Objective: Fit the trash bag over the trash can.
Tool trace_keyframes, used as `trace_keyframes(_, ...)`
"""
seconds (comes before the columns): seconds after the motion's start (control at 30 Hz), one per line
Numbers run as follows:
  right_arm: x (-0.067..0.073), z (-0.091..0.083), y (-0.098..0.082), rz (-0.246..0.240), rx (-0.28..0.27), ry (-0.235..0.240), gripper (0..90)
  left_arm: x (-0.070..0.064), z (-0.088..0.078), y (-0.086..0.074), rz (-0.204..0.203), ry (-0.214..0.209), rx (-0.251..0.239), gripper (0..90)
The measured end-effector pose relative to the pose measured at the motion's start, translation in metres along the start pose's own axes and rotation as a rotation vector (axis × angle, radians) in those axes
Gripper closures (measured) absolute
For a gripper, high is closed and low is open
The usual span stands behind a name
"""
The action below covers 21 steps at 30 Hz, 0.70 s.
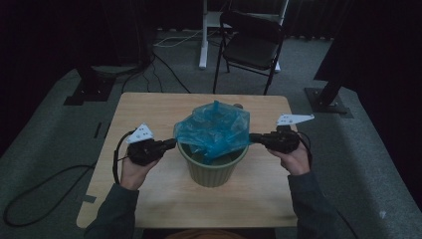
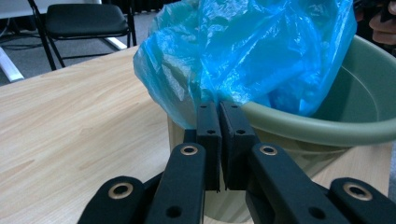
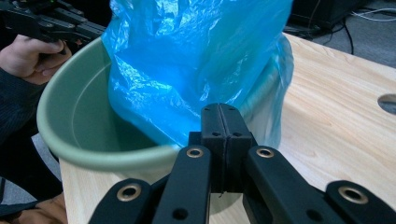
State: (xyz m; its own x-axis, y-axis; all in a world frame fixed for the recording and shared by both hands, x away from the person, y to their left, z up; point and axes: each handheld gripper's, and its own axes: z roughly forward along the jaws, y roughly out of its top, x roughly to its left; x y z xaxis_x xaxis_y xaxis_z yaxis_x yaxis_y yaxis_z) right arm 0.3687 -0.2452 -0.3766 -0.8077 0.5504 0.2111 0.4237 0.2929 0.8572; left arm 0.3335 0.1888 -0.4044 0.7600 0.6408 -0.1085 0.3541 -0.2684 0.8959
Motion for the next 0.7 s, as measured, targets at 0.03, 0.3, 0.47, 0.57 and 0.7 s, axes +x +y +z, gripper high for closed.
trace_keyframes(0.03, 0.000, 0.000, 0.000, 0.000, 0.000, 0.000, 90.0, 0.000, 0.000, 0.000, 0.000, 0.000, 0.000, 87.1)
trace_keyframes(0.3, 0.009, 0.000, -0.023, 0.038, 0.064, 0.057, 90.0, -0.009, 0.001, -0.009, 0.003, -0.026, 0.021, 86.9)
trace_keyframes(0.47, 0.015, 0.007, -0.026, 0.024, 0.090, 0.092, 90.0, -0.018, 0.005, -0.011, 0.010, -0.040, 0.028, 87.1)
trace_keyframes(0.57, 0.016, 0.011, -0.025, 0.018, 0.096, 0.077, 90.0, -0.017, 0.006, -0.010, 0.008, -0.045, 0.030, 86.9)
trace_keyframes(0.7, 0.010, 0.016, -0.024, 0.046, 0.077, 0.065, 90.0, -0.014, 0.012, -0.006, 0.013, -0.028, 0.033, 87.0)
